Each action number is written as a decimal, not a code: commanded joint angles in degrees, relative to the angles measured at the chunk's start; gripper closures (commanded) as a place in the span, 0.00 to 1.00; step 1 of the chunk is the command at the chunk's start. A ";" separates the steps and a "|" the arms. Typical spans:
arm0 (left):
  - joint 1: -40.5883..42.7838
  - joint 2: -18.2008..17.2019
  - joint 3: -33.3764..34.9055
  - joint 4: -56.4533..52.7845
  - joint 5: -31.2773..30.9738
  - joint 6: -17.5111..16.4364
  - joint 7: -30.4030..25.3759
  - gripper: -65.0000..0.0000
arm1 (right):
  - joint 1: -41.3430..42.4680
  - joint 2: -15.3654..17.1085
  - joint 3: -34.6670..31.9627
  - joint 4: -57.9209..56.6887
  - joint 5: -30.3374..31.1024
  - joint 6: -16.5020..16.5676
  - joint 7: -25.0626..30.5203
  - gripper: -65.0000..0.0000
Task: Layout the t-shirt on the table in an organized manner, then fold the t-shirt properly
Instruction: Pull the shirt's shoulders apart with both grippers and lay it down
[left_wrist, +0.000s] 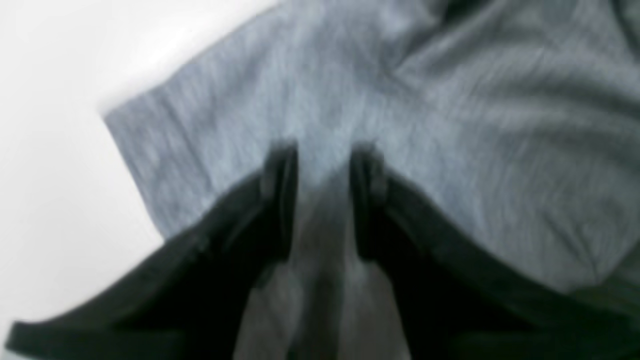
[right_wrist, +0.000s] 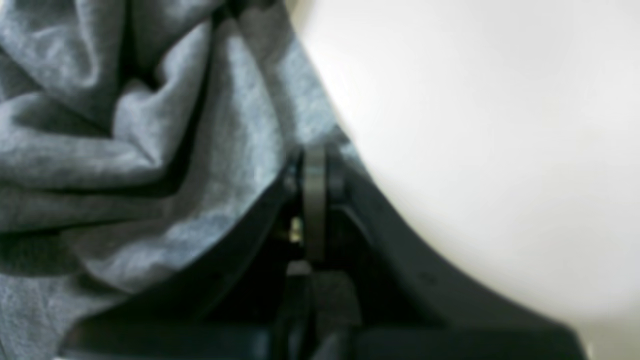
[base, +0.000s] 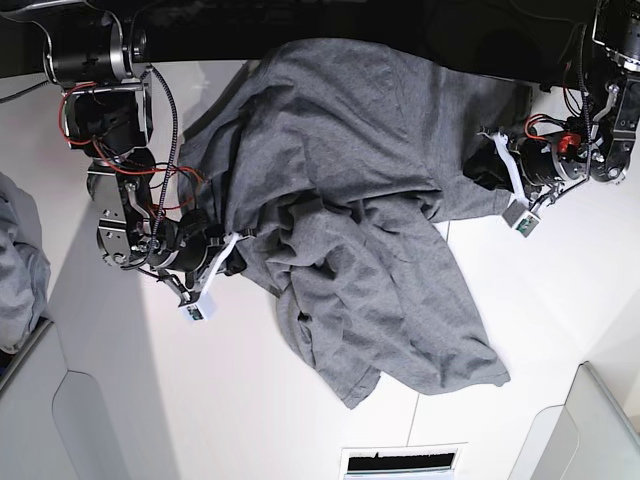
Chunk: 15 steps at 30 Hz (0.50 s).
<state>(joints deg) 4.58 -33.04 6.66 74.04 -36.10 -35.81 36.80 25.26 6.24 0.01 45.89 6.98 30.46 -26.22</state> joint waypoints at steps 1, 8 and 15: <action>-0.37 -0.94 -0.42 -1.44 1.33 1.22 0.90 0.68 | 0.07 1.68 0.02 -0.04 -1.49 -1.33 -2.10 1.00; -0.57 -1.20 -0.42 -12.37 3.78 1.97 1.66 0.68 | -3.19 6.75 0.02 0.09 2.95 -1.27 -2.27 1.00; -0.28 -1.38 -0.42 -12.26 -5.18 -2.71 10.19 0.68 | -7.98 9.25 0.59 3.02 5.03 -1.31 -3.37 1.00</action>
<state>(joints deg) 2.98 -33.85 5.74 62.57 -47.29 -40.75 39.83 17.78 14.39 0.54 49.21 15.40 30.68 -25.10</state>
